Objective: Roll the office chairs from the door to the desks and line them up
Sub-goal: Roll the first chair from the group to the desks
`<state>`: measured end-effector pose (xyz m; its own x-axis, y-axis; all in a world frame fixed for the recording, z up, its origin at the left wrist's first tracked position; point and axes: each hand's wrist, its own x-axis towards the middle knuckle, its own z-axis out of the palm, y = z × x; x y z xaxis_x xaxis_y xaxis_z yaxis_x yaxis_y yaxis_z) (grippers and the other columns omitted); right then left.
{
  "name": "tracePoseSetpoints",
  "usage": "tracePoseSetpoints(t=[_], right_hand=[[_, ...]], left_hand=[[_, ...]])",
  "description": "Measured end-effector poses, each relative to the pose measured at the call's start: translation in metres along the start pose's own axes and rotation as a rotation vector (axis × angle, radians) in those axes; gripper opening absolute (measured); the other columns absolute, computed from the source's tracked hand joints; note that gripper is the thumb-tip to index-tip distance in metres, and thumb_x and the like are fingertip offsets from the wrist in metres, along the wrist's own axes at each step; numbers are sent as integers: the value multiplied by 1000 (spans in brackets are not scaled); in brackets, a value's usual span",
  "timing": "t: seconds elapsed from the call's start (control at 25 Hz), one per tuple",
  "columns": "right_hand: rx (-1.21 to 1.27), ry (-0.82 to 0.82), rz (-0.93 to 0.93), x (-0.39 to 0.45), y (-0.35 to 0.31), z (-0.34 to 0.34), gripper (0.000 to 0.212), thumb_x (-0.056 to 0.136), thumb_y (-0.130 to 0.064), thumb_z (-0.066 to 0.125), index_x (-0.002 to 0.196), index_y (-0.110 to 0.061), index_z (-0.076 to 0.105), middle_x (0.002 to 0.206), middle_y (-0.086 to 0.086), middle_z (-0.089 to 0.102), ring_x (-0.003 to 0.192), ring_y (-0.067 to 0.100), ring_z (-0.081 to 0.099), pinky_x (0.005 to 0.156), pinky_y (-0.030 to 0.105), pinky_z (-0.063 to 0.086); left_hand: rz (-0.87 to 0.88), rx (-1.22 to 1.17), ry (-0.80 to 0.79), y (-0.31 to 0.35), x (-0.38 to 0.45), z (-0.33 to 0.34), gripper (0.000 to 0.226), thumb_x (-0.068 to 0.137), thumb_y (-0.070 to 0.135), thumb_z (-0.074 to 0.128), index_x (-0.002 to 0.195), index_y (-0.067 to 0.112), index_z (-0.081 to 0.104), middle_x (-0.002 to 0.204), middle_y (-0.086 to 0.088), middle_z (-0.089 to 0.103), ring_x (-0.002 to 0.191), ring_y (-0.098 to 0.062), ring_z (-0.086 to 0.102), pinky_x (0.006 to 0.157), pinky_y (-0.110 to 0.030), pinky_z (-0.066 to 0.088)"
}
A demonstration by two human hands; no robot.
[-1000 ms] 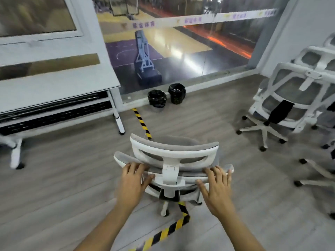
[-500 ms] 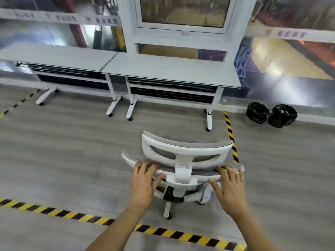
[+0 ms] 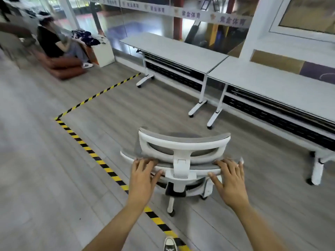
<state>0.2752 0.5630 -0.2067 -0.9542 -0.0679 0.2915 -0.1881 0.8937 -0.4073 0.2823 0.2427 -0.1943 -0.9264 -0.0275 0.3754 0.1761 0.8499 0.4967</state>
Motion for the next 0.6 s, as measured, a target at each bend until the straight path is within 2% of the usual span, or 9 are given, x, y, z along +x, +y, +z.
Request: tracePoseSetpoints(t=[0.28, 0.44, 0.6], right_hand=[[92, -91, -193, 202, -128, 128, 43, 95, -58, 50, 125, -28, 55, 126, -7, 51, 135, 20, 41, 122, 55, 13], [143, -117, -253, 299, -209, 197, 40, 96, -60, 47, 124, -32, 53, 127, -10, 50, 137, 17, 39, 123, 52, 10], [121, -107, -265, 378, -289, 262, 43, 96, -62, 45, 124, -30, 54, 125, -11, 50, 135, 17, 41, 123, 51, 12]], left_hand=[[-243, 86, 83, -167, 122, -53, 36, 90, 50, 57, 112, 23, 65, 116, 1, 59, 122, -28, 41, 100, -43, 45], [-283, 131, 141, -267, 190, -77, 31, 89, 41, 65, 114, 22, 65, 120, -1, 58, 124, -31, 40, 101, -48, 44], [-312, 96, 161, -368, 259, -107, 32, 90, 40, 65, 117, 23, 64, 124, 0, 56, 129, -32, 34, 104, -45, 42]])
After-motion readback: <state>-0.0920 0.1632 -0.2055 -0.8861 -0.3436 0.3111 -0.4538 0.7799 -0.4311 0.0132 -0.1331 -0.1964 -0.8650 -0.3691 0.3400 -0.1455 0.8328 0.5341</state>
